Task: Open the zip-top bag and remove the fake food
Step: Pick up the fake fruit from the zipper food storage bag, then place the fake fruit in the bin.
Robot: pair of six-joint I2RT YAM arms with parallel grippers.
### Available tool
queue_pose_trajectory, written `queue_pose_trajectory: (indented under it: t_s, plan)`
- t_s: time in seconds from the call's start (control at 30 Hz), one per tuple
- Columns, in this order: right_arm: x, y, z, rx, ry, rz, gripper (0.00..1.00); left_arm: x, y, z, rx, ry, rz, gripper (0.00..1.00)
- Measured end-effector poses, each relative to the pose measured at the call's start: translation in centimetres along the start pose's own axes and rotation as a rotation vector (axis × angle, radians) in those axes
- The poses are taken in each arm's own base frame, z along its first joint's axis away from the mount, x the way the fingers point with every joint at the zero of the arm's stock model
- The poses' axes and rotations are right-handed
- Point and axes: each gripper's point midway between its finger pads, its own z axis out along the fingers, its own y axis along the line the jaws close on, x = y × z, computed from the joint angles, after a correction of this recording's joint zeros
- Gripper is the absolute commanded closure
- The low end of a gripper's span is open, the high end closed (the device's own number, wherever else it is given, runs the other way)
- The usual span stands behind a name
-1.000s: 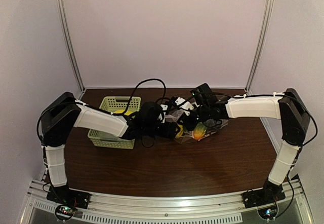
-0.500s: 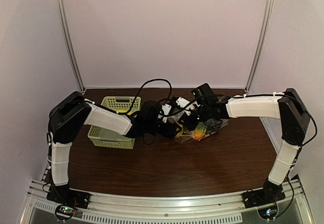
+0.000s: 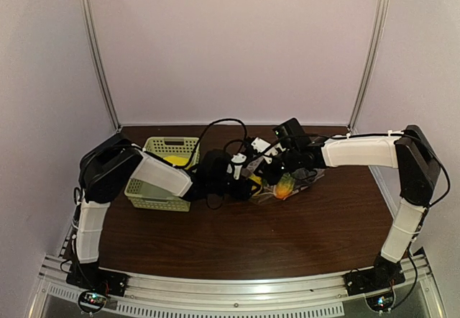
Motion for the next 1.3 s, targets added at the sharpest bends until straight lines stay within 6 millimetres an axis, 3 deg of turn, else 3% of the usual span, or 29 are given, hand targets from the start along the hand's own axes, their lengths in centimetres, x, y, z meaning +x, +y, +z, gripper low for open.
queue_pose_trajectory:
  t_s: [0.13,0.37,0.67,0.87,1.03,1.2,1.3]
  plan:
    - [0.3,0.0,0.1,-0.007,0.001,0.003,1.0,0.3,0.0,-0.5,0.002,0.002,-0.02,0.46]
    - [0.4,0.2,0.1,-0.016,0.001,-0.003,1.0,1.2,-0.5,-4.2,0.004,0.0,-0.06,0.48]
    - [0.4,0.2,0.1,-0.02,0.001,-0.005,1.0,-0.8,-2.9,-9.1,0.081,-0.056,-0.051,0.5]
    - [0.4,0.2,0.1,-0.024,0.0,-0.004,1.0,-2.5,-3.1,-13.1,0.024,-0.045,-0.033,0.5]
    - [0.4,0.3,0.0,-0.032,-0.002,-0.003,1.0,-4.1,-0.9,-16.1,-0.179,0.034,0.003,0.47]
    - [0.4,0.3,0.0,-0.034,-0.003,-0.003,1.0,-4.9,3.0,-19.6,-0.453,0.121,0.07,0.43]
    - [0.3,0.4,0.0,-0.035,-0.003,-0.003,1.0,-4.6,6.4,-22.5,-0.61,0.168,0.083,0.41]
